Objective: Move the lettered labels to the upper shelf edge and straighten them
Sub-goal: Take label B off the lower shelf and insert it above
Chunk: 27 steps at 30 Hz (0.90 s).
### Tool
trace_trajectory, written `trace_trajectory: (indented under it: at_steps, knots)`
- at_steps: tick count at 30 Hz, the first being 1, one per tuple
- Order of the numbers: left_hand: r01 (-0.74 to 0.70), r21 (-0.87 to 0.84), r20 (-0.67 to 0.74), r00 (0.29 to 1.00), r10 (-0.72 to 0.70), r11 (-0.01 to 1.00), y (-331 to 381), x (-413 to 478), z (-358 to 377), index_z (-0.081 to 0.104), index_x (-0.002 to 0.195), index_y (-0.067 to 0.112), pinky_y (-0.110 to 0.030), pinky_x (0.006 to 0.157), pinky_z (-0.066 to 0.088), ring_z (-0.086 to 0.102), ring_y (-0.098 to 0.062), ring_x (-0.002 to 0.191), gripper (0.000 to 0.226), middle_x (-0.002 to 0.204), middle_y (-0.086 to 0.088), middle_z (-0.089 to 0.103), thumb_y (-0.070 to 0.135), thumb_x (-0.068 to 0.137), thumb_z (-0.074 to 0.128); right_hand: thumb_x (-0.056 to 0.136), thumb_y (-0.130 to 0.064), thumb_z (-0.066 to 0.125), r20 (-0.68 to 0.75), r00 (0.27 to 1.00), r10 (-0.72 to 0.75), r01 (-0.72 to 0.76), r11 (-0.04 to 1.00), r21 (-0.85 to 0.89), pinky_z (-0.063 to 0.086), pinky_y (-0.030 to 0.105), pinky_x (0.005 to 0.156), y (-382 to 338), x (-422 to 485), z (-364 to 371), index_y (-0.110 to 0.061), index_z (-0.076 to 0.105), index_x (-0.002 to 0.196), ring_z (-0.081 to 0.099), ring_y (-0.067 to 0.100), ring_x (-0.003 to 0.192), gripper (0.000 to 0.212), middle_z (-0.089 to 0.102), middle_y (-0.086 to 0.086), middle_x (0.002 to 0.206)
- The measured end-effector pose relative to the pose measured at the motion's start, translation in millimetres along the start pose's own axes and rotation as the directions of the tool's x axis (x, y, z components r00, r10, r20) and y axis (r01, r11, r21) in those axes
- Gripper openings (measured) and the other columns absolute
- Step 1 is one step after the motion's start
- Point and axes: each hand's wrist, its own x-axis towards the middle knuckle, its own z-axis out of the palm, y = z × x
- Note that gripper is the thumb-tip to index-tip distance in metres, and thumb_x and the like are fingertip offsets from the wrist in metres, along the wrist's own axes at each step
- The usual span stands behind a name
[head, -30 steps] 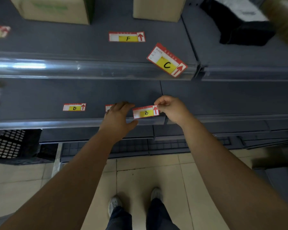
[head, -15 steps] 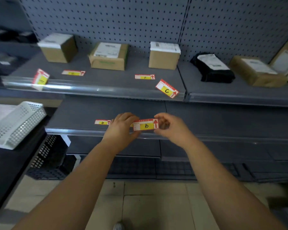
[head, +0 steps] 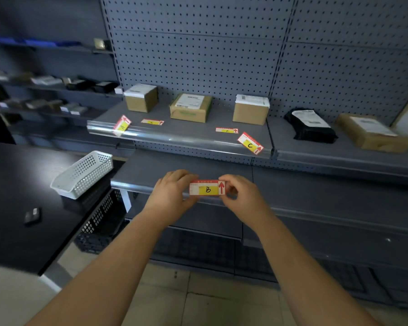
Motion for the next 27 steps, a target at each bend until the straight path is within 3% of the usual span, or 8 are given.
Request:
trace_trajectory:
  at_steps: [7,16,27]
  knots:
    - [0.007,-0.018,-0.022,1.000,-0.007,1.000,-37.1,14.1,-14.5,0.057,0.122,0.023,-0.040,0.094,0.041,0.049,-0.020,0.114,0.048,0.123,0.003,0.056,0.036,0.078,0.071,0.085,-0.015,0.067,-0.042,0.999,-0.012,0.011,0.999,-0.033,0.049,0.027,0.077,-23.9,31.7,20.5,-0.026,0.060,0.117,0.053,0.008,0.086,0.034,0.056,-0.009,0.091]
    - [-0.029,-0.049,-0.012,1.000,0.029,0.998,-131.5,68.3,-31.5,0.053,0.128,0.022,-0.041,0.100,0.034,0.044,-0.021,0.122,0.051,0.130,0.002,0.053,0.035,0.081,0.069,0.087,-0.014,0.066,-0.070,0.993,0.090,-0.091,0.996,-0.012,0.045,0.014,0.074,-52.5,117.5,72.0,-0.032,0.059,0.119,0.054,0.004,0.089,0.038,0.055,-0.011,0.093]
    - [-0.087,-0.140,-0.003,0.996,0.088,0.986,-179.5,133.1,-36.0,0.053,0.124,0.026,-0.042,0.101,0.039,0.046,-0.016,0.117,0.045,0.125,0.005,0.053,0.035,0.082,0.067,0.090,-0.020,0.067,-0.193,0.950,0.244,-0.229,0.969,0.096,0.048,0.017,0.080,-69.6,176.2,86.4,-0.031,0.060,0.125,0.055,0.005,0.091,0.037,0.056,-0.008,0.099]
